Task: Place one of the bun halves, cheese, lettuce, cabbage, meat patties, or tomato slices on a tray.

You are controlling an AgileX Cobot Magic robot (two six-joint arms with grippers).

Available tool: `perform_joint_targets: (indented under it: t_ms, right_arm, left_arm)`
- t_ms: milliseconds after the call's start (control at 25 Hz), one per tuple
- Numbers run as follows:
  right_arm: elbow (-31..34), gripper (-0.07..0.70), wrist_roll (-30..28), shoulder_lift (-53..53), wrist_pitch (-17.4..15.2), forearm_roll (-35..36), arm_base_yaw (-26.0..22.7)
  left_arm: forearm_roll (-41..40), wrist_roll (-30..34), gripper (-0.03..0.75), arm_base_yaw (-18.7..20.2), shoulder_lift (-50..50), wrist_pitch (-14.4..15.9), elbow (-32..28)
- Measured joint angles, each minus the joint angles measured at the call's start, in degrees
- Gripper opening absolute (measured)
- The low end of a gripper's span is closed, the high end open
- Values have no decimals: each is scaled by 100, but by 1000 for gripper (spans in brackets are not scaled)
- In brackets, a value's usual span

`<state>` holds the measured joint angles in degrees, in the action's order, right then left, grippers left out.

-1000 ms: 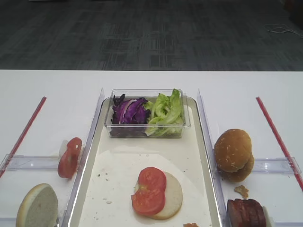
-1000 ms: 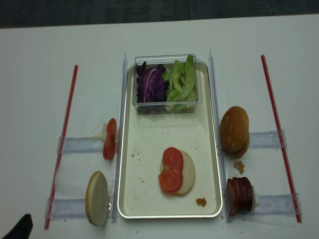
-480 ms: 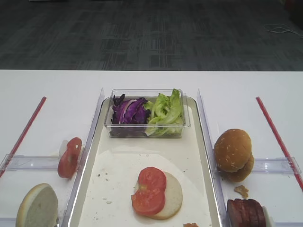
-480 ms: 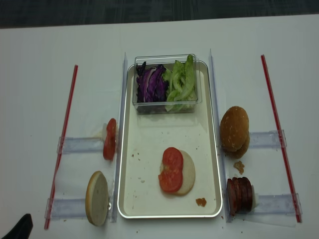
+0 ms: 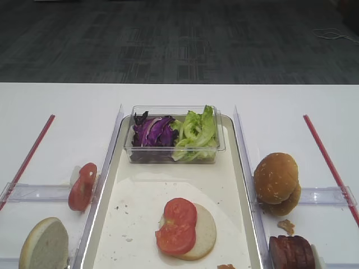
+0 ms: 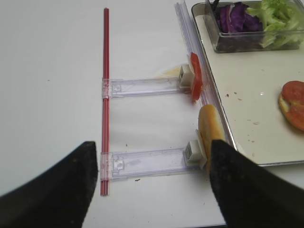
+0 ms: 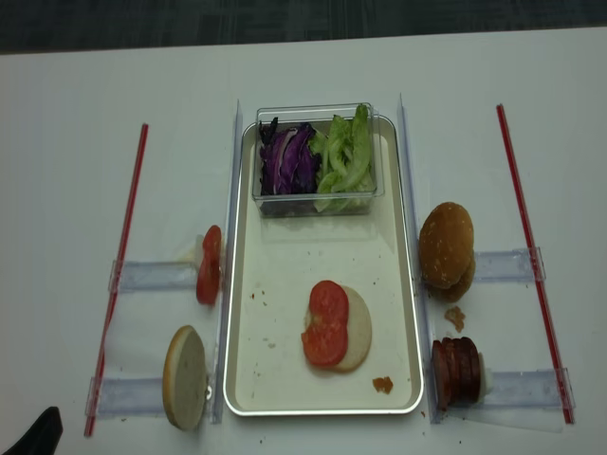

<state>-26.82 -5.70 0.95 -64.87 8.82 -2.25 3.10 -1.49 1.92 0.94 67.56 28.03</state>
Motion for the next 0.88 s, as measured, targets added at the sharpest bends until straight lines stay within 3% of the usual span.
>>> perform_joint_targets:
  t_ms: [880]
  right_arm:
    - [0, 468, -11, 0, 0, 0, 0]
  left_arm:
    - [0, 0, 468, 0, 0, 0, 0]
